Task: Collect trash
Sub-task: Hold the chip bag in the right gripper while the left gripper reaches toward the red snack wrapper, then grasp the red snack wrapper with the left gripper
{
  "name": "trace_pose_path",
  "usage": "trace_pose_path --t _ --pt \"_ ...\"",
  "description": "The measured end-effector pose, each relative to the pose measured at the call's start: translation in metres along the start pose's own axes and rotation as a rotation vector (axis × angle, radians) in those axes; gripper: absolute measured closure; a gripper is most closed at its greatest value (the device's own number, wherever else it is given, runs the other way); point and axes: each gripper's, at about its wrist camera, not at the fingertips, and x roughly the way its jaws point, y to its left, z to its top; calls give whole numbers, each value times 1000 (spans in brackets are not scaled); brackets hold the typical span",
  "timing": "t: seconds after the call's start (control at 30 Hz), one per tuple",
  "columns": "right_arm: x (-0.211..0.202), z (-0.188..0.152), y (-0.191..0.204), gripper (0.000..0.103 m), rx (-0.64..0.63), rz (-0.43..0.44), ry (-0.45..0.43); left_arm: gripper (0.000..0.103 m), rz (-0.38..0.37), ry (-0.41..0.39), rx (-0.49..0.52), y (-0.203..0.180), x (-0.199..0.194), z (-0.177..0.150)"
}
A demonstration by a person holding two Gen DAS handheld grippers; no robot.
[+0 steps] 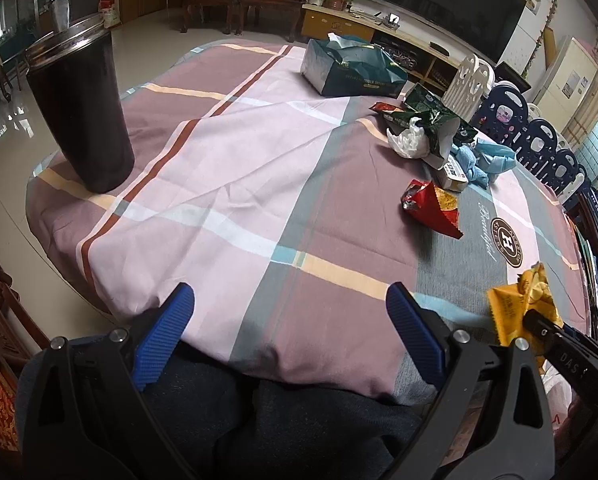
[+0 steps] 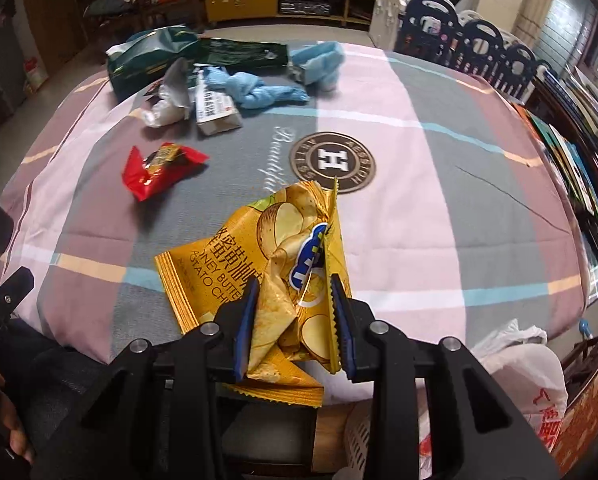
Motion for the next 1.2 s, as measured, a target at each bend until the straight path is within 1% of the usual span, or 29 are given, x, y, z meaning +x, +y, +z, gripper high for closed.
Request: trace_pose_path --t 0.13,0.27,0.33,0.4,0.43,0.63,0.7,0.73,0.8,0.9,0.93,0.97,1.03,1.07,1.1,1.13,1.2 --pt "3 -1 -14 68 65 18 30 7 1 5 8 -1 1 0" --pt "-6 -2 -21 68 84 -1 9 7 -4 2 3 0 0 1" --pt "-13 -2 -26 68 91 -1 -11 7 -29 11 -27 1 2 6" --pt "-19 -2 -32 68 98 -11 -31 7 -80 25 -67 -2 3 15" --pt "-21 -2 -36 68 104 -11 -37 7 -105 30 -67 -9 6 19" --pt "-29 -5 -64 67 162 -4 -63 7 -194 76 104 -82 37 43" --pt "-30 -7 -75 67 183 -6 -65 7 -224 73 158 -108 49 53" --pt "-31 -9 -82 66 197 -6 -63 7 -225 73 188 -119 56 57" --pt "-29 -12 -93 66 224 1 -53 7 -210 99 256 -141 74 64" --pt "-25 -15 -103 66 249 4 -43 7 -156 144 303 -155 102 68" --pt "-24 -15 -104 66 253 6 -42 12 -144 153 314 -157 107 68" --pt "-24 -16 -105 66 255 10 -43 19 -131 154 332 -157 111 66" --pt "-22 -15 -104 66 257 20 -44 51 -118 152 363 -157 114 61" --pt "-22 -14 -103 66 256 23 -43 53 -115 148 371 -156 114 59" --pt "-21 -14 -101 66 253 26 -43 59 -126 122 373 -152 111 56" --pt "-21 -14 -99 66 249 28 -43 67 -147 94 371 -149 106 55" --pt "-23 -15 -94 66 240 30 -45 69 -178 72 355 -142 98 55"
